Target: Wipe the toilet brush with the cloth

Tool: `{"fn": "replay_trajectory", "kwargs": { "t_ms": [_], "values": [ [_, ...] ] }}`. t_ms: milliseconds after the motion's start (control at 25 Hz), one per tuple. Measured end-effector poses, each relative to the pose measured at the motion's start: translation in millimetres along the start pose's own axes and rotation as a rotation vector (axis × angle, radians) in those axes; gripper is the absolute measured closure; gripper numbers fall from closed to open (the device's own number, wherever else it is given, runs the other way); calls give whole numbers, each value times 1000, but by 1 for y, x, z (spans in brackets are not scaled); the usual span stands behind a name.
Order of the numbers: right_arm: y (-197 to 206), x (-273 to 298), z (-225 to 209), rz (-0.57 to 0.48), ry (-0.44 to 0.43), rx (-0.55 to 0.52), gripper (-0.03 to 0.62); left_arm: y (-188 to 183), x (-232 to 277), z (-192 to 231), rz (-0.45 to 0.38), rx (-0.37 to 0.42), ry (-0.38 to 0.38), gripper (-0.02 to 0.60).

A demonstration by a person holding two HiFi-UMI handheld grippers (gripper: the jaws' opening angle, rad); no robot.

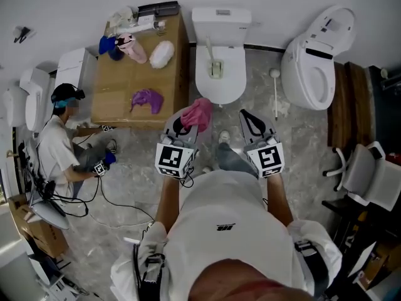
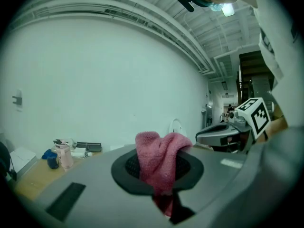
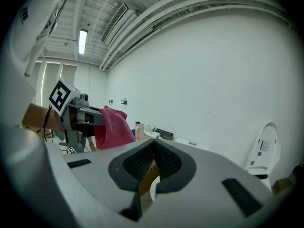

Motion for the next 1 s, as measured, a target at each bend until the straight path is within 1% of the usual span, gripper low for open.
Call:
{"fn": "replay_trajectory", "kwargs": {
  "t_ms": [240, 440, 640, 800, 1000],
  "values": [
    [-15, 45, -51, 7, -59, -7, 599, -20, 53, 18, 13, -24, -37, 531],
    [-21, 73, -78, 10, -109, -10, 599, -29, 86, 25, 28, -49, -69, 531],
    [-24, 97, -105, 8, -137, 2, 599, -42, 118, 31, 32, -62, -98, 531],
    [-19, 116, -119, 37, -162, -2, 598, -38, 137, 36, 54, -86, -102, 531],
    [-7, 142, -126, 78, -182, 5, 599, -17, 156, 49, 103, -127, -99, 531]
  ]
}}
Point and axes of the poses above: the fingertips, and each gripper's own axes: x forward along the fingers, z to its left, y out of its underside, the point moved 9 cm from there along -x, backward along the fingers, and after that the axes turned 12 degrees about z, right-handed, at the moved point
